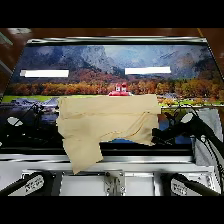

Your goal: Fold the shirts.

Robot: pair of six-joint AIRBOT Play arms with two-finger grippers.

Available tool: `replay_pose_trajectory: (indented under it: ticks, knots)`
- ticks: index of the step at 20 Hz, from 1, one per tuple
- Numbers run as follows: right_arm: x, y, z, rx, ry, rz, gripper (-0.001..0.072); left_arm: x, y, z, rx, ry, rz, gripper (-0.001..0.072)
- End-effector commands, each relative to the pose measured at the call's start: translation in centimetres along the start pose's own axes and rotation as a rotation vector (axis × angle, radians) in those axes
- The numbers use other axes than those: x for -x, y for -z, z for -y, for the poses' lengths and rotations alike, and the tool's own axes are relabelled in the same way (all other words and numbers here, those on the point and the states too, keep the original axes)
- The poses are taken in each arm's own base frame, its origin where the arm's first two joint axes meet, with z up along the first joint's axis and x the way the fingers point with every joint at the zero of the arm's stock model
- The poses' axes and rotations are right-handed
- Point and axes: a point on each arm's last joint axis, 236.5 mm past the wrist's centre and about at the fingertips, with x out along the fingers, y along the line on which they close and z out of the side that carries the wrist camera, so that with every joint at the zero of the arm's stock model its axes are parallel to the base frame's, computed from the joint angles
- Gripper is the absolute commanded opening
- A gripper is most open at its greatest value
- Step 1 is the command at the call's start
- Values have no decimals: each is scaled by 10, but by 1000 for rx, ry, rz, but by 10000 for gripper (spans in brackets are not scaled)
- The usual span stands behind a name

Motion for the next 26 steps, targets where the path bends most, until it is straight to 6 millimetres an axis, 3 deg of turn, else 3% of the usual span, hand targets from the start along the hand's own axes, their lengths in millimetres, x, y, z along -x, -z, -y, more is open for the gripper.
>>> replay_pose_trajectory:
  ticks: [1,3,7,10,12,14,20,23,26]
  knots:
    - [12,0,5,79,44,8,60,13,-15,9,-60,3,34,38]
    - [47,-18,14,146,116,104,59,33,-39,22,-115,0,104,38]
    - [148,-77,9,147,172,443,58,101,-96,67,-238,0,296,38]
    - [181,-114,-13,201,175,567,58,141,-134,88,-237,0,459,38]
    - [181,-140,-29,248,178,586,58,148,-151,98,-219,38,508,38]
    - [169,-170,-42,283,180,577,58,139,-163,106,-172,115,505,38]
    - [148,-257,-74,310,159,607,58,124,-227,106,-47,223,566,38]
    - [125,-278,-73,266,150,575,59,97,-245,92,-2,218,513,38]
    - [94,-273,-59,229,151,479,59,68,-253,76,40,208,463,38]
